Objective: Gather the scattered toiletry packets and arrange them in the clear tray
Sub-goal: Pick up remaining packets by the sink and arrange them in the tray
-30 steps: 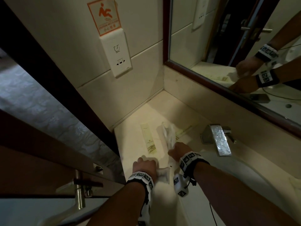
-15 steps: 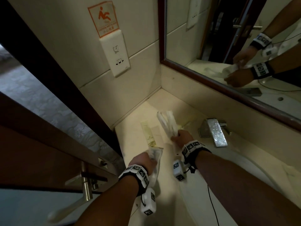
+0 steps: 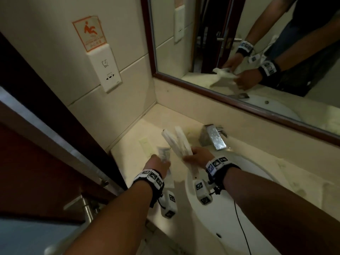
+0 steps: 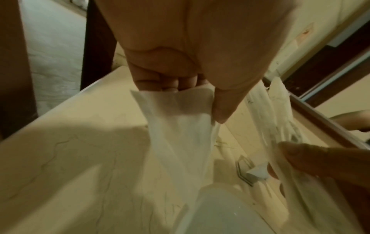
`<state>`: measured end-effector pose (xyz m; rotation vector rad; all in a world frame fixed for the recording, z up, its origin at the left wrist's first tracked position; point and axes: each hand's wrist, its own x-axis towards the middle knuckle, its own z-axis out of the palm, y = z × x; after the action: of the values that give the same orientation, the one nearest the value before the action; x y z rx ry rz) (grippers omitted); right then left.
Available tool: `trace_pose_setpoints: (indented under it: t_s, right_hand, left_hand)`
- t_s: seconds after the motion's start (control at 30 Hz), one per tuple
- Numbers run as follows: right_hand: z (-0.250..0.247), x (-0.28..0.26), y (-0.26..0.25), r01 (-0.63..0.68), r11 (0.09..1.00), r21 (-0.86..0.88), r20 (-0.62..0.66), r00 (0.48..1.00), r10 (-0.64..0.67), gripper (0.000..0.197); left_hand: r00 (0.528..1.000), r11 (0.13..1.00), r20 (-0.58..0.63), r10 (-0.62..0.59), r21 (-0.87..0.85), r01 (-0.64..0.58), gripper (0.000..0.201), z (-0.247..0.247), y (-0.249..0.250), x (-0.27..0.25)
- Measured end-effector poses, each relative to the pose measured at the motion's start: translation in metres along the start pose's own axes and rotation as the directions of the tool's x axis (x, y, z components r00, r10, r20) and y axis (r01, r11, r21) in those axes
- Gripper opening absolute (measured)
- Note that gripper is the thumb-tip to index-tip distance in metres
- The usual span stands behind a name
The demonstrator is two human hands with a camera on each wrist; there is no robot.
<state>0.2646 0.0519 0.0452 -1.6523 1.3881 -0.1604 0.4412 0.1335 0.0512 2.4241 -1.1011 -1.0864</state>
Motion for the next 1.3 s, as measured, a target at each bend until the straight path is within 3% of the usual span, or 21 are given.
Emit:
trace_pose_setpoints:
  t_s: [0.23,0.33,0.47,0.63,0.87,1.13,1.3]
  right_hand:
    - [-0.029,-0.073,-0.002,-0.056,0.991,-0.120,-0.122,0.992,0.042,0.034]
    - [-0.035,-0.108,0.003,-0.051,0.997,-0.052,-0.189,0.981,0.040,0.026]
    - [-0.039,-0.151,0.016,-0.057,0.998,-0.017,-0.258,0.965,0.051,0.016]
    - [-0.051,-0.198,0.039,-0.116,0.993,-0.033,-0.311,0.945,0.100,0.011]
    - [-0.078,-0.269,0.092,-0.238,0.971,-0.018,-0.390,0.896,0.212,0.006]
    - [-0.125,-0.347,0.170,-0.377,0.924,0.069,-0.483,0.798,0.361,0.016]
    - [-0.162,-0.393,0.222,-0.504,0.864,0.024,-0.503,0.740,0.446,0.013]
  left_hand:
    - [0.986,0.981,0.053,0.159,0.103,-0.164,0.039,-0.010,0.022,-0.039]
    - [0.973,0.964,0.076,0.220,0.136,-0.229,0.025,-0.012,0.031,-0.065]
    - [0.942,0.926,0.125,0.313,0.181,-0.332,0.046,-0.001,0.042,-0.093]
    - [0.891,0.859,0.192,0.412,0.244,-0.450,0.049,0.021,0.058,-0.125]
    - [0.807,0.741,0.265,0.528,0.321,-0.590,0.036,0.071,0.091,-0.164]
    - [0.709,0.605,0.426,0.562,0.373,-0.704,0.028,0.143,0.152,-0.221]
    - [0.650,0.533,0.507,0.565,0.377,-0.757,0.030,0.193,0.181,-0.259]
